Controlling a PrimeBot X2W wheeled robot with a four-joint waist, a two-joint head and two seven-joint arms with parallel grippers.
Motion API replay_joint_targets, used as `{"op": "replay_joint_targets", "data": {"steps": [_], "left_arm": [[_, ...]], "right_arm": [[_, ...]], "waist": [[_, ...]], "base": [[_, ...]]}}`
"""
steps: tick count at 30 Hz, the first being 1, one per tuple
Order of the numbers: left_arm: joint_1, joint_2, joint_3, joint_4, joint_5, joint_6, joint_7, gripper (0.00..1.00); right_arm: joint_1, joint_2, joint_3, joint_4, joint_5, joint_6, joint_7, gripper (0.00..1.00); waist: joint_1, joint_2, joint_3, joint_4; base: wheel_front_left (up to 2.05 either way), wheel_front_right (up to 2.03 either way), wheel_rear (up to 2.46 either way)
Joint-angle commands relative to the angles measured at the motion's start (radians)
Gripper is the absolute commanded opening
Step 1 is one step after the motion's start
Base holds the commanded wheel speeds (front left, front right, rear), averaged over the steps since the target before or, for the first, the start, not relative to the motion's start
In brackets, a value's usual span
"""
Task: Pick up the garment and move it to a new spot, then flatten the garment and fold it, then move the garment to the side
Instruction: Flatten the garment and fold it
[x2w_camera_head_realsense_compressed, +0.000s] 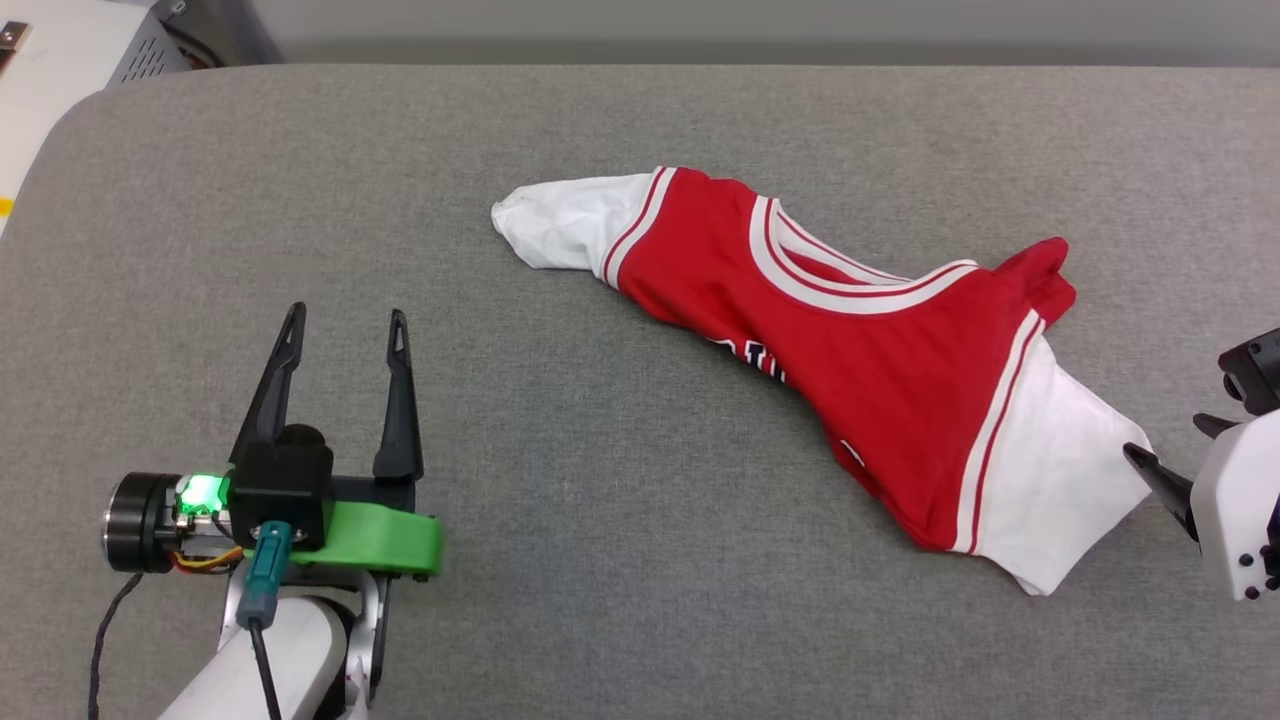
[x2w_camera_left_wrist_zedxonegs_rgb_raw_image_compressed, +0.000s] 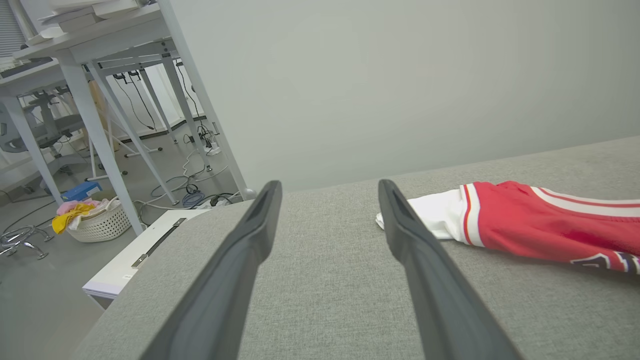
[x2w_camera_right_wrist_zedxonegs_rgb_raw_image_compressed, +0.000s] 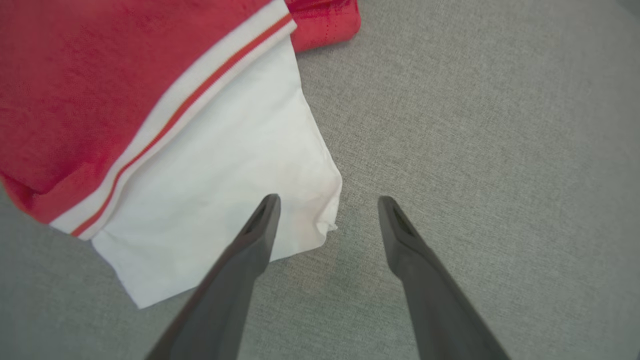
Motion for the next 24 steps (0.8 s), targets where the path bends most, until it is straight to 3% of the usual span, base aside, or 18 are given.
{"op": "replay_joint_targets", "data": {"steps": [1, 5, 10, 11, 12, 18, 24], "left_arm": [[0.015, -0.021, 0.015, 0.005, 0.021, -0.017, -0.006, 1.00], [0.024, -0.094, 0.071, 0.022, 0.082, -0.077, -0.006, 1.00], [0.039, -0.137, 0.115, 0.038, 0.123, -0.115, -0.006, 1.00], [0.045, -0.145, 0.125, 0.041, 0.131, -0.121, -0.006, 1.00], [0.049, -0.152, 0.131, 0.044, 0.137, -0.128, -0.006, 1.00], [0.076, -0.192, 0.170, 0.057, 0.173, -0.167, -0.006, 1.00], [0.103, -0.219, 0.207, 0.059, 0.205, -0.201, -0.006, 1.00]], "right_arm": [[-0.022, -0.001, 0.014, 0.033, 0.007, -0.001, 0.001, 1.00], [-0.037, 0.027, 0.109, 0.185, 0.024, -0.001, -0.001, 1.00], [-0.030, 0.042, 0.189, 0.232, 0.081, -0.001, -0.026, 1.00], [-0.037, 0.038, 0.195, 0.237, 0.083, -0.001, -0.047, 0.15], [-0.045, 0.033, 0.195, 0.238, 0.079, -0.001, -0.072, 0.00], [-0.084, 0.013, 0.127, 0.207, 0.063, -0.001, -0.230, 0.00], [-0.118, 0.003, -0.024, 0.107, 0.038, -0.001, -0.329, 0.00]], "waist": [[0.0001, 0.0000, 0.036, 0.035], [0.0001, 0.0000, 0.072, 0.059], [0.0001, 0.0000, 0.071, 0.056], [0.0001, 0.0000, 0.068, 0.052], [0.0001, 0.0000, 0.065, 0.049], [0.0001, 0.0000, 0.030, 0.034], [0.0001, 0.0000, 0.013, 0.022]], "base": [[0.00, 0.00, 0.00], [0.00, 0.00, 0.00], [0.00, 0.00, 0.00], [0.00, 0.00, 0.00], [0.00, 0.00, 0.00], [0.00, 0.00, 0.00], [0.00, 0.00, 0.00]]}}
